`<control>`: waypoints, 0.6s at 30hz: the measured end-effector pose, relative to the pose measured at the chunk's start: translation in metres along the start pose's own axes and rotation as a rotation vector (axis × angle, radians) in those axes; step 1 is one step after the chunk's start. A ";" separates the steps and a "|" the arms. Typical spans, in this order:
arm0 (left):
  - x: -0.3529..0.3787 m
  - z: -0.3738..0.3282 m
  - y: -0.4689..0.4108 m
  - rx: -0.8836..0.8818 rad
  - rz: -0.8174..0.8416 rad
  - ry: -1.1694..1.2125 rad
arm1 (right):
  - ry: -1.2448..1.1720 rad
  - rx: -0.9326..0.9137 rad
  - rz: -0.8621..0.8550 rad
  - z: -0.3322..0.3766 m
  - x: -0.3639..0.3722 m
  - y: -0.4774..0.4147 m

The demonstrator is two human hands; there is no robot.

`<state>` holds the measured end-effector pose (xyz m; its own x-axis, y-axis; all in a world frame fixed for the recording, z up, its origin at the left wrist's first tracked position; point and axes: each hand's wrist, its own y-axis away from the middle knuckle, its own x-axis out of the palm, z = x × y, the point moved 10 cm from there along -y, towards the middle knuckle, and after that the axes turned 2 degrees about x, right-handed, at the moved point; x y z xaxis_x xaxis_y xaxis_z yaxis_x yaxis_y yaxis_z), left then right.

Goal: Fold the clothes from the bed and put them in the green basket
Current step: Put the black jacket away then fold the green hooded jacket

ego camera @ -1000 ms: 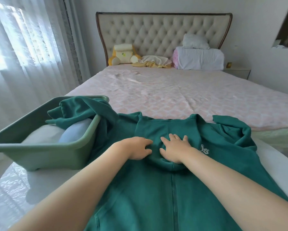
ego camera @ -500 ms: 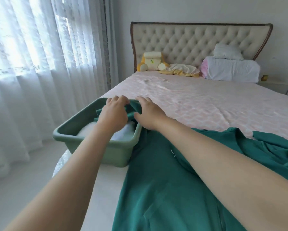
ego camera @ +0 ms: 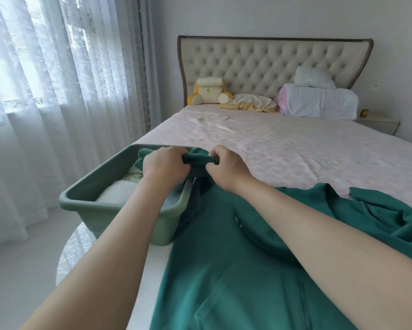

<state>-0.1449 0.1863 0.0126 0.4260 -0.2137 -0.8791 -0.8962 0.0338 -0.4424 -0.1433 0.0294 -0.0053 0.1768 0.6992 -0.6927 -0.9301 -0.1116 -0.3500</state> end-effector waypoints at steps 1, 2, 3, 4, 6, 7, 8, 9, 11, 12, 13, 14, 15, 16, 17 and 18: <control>-0.003 -0.012 -0.002 0.014 -0.014 -0.006 | -0.022 0.021 -0.014 -0.012 -0.009 0.006; -0.003 -0.027 -0.004 0.028 -0.031 0.002 | -0.044 0.052 -0.026 -0.026 -0.020 0.012; -0.005 -0.037 -0.005 0.036 -0.057 0.028 | -0.065 0.081 -0.025 -0.037 -0.025 0.017; -0.003 -0.052 -0.006 0.058 -0.081 0.085 | -0.074 0.112 -0.015 -0.050 -0.032 0.023; 0.003 -0.094 -0.003 0.178 -0.117 0.227 | -0.084 0.176 0.084 -0.078 -0.040 0.037; 0.008 -0.118 0.001 0.265 -0.109 0.284 | -0.104 0.204 0.172 -0.091 -0.040 0.047; 0.017 -0.142 0.006 0.353 -0.076 0.334 | -0.124 0.235 0.260 -0.103 -0.039 0.057; 0.026 -0.165 0.014 0.437 -0.019 0.381 | -0.134 0.264 0.319 -0.114 -0.042 0.066; 0.054 -0.206 0.034 0.584 0.167 0.452 | -0.116 0.323 0.313 -0.138 -0.058 0.080; 0.072 -0.221 0.044 0.627 0.279 0.481 | -0.078 0.362 0.301 -0.152 -0.067 0.085; 0.086 -0.231 0.055 0.640 0.385 0.524 | -0.028 0.404 0.324 -0.166 -0.072 0.092; 0.101 -0.237 0.064 0.627 0.479 0.561 | 0.015 0.445 0.396 -0.178 -0.074 0.102; 0.113 -0.241 0.072 0.612 0.557 0.593 | 0.047 0.471 0.495 -0.186 -0.071 0.113; 0.123 -0.243 0.078 0.600 0.618 0.622 | 0.067 0.475 0.588 -0.189 -0.069 0.124; 0.132 -0.243 0.084 0.585 0.667 0.652 | 0.077 0.453 0.646 -0.187 -0.068 0.132; 0.139 -0.242 0.087 0.566 0.697 0.674 | 0.089 0.417 0.664 -0.183 -0.070 0.136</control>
<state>-0.1934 -0.0772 -0.1052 -0.4544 -0.4543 -0.7663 -0.6542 0.7540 -0.0591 -0.2233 -0.1638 -0.1200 -0.4493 0.5180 -0.7279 -0.8909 -0.1994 0.4081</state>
